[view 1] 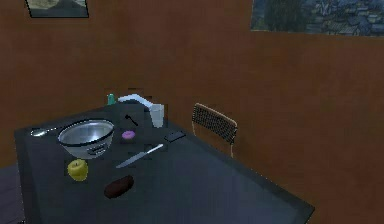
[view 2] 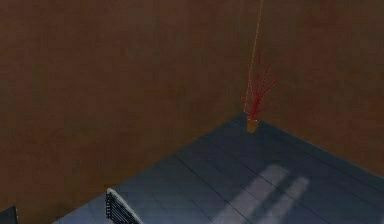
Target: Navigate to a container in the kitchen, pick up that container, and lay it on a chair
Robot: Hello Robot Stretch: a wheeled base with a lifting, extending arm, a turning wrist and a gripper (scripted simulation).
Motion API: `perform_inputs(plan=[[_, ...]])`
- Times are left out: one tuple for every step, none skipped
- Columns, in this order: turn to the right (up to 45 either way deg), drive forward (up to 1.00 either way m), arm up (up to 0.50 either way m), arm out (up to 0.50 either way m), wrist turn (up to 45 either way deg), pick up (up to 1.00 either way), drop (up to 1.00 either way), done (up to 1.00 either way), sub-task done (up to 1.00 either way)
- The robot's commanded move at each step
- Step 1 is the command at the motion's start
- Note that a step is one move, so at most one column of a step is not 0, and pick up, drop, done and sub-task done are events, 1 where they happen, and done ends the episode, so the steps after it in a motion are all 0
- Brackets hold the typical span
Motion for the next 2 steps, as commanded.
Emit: perform_inputs(plan=[[0.0,0.0,-0.32,0.0,0.0,0.0,0.0,0.0,0.0],[0.0,0.0,0.0,0.0,0.0,0.0,1.0,0.0,0.0]])
